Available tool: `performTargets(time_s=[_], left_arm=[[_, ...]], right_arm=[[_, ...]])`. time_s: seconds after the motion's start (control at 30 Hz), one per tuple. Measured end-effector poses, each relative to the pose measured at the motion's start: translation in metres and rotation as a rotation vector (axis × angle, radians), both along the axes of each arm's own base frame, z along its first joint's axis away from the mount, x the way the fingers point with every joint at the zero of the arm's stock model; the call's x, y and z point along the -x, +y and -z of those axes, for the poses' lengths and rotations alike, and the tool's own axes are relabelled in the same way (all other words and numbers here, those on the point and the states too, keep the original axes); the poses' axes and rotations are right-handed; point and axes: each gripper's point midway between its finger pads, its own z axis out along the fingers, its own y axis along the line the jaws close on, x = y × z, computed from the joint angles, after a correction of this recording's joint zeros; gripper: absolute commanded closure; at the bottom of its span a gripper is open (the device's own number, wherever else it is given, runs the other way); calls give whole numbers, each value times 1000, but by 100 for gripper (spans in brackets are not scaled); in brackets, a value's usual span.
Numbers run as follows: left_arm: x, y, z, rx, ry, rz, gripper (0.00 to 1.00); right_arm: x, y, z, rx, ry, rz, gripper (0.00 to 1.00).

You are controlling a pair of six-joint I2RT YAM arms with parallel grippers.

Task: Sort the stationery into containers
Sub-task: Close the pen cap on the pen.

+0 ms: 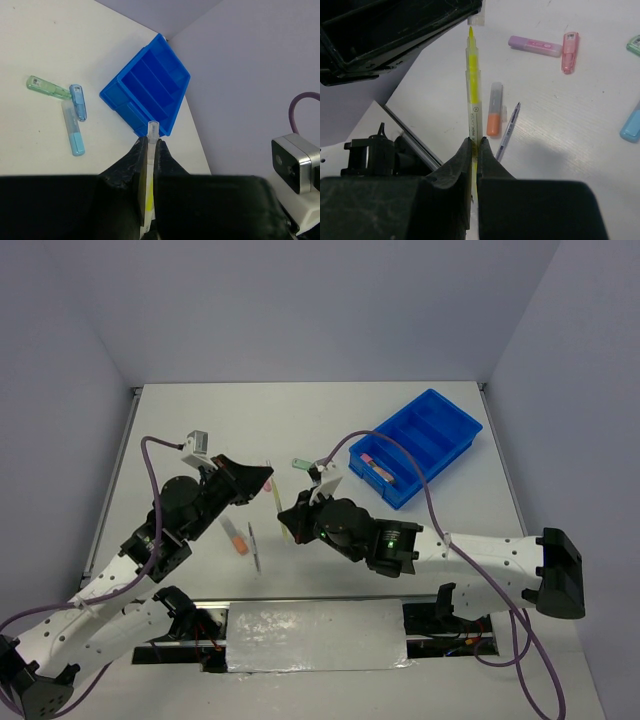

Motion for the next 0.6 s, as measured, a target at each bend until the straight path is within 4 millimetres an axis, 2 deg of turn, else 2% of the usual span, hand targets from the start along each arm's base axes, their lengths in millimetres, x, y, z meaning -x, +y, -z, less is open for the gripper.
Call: performTargets(time_s=[0.23, 0.6], left_arm=[[-1, 2, 1, -20, -10, -8, 100], [-1, 3, 0, -22, -13, -9, 100]], right_arm=[[-1, 2, 6, 26, 6, 6, 100], [-4, 1, 0, 22, -2, 25, 100]])
